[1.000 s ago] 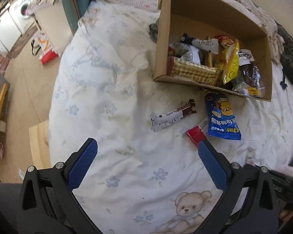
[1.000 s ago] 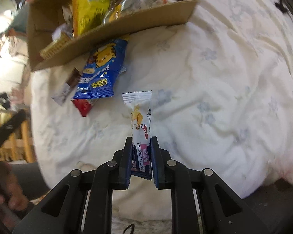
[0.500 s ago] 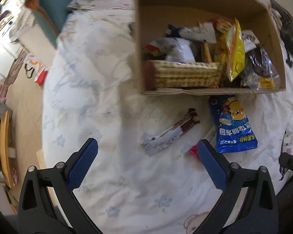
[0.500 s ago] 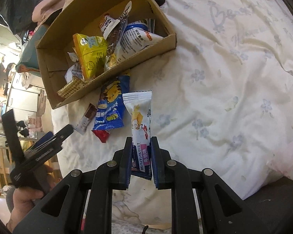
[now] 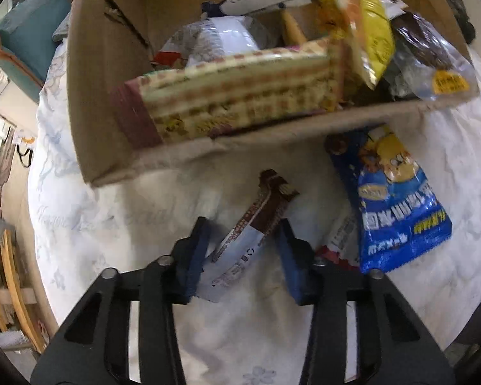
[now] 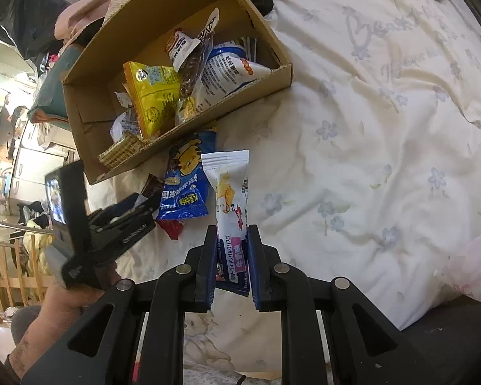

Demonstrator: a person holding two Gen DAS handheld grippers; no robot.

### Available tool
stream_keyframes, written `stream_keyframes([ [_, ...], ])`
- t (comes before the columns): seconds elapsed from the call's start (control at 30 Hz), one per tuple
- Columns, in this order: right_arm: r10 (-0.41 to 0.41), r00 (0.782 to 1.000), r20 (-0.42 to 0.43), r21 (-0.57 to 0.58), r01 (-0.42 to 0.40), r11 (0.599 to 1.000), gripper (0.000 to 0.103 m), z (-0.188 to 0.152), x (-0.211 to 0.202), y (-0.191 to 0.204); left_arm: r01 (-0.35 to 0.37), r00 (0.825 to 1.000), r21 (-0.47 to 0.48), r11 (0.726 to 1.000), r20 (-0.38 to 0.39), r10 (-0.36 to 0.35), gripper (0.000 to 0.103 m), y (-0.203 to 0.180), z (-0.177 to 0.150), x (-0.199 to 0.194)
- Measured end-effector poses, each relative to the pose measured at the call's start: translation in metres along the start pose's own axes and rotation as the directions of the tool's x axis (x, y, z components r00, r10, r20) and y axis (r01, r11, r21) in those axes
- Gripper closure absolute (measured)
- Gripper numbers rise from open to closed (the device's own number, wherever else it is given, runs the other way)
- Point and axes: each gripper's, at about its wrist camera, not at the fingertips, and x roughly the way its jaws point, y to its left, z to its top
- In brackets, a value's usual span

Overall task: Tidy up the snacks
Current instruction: 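Grasp the brown chocolate bar with left tool while right tool holds the white-pink bar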

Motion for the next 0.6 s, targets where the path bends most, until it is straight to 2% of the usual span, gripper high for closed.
stream_keyframes([
  [0.07,0.001,1.0,0.0,0.003,-0.001,1.0,0.085,0.0,0.0,0.0,0.02,1.0,0.001,1.0,-0.013,-0.02,0.084,-0.001,-0.002,-0.003],
  [0.13,0.003,1.0,-0.001,0.003,-0.003,1.0,0.085,0.0,0.0,0.001,0.035,0.999,-0.008,0.999,-0.03,-0.036,0.088,-0.001,-0.004,-0.006],
  [0.3,0.001,1.0,0.008,-0.012,-0.001,1.0,0.085,0.001,-0.001,0.007,0.068,0.992,-0.094,0.993,-0.102,-0.077,0.089,0.007,-0.018,-0.013],
  [0.6,-0.006,1.0,0.01,-0.022,0.006,1.0,0.085,-0.002,-0.001,0.01,0.104,0.991,-0.121,0.987,-0.075,-0.114,0.089,0.008,-0.042,-0.054],
])
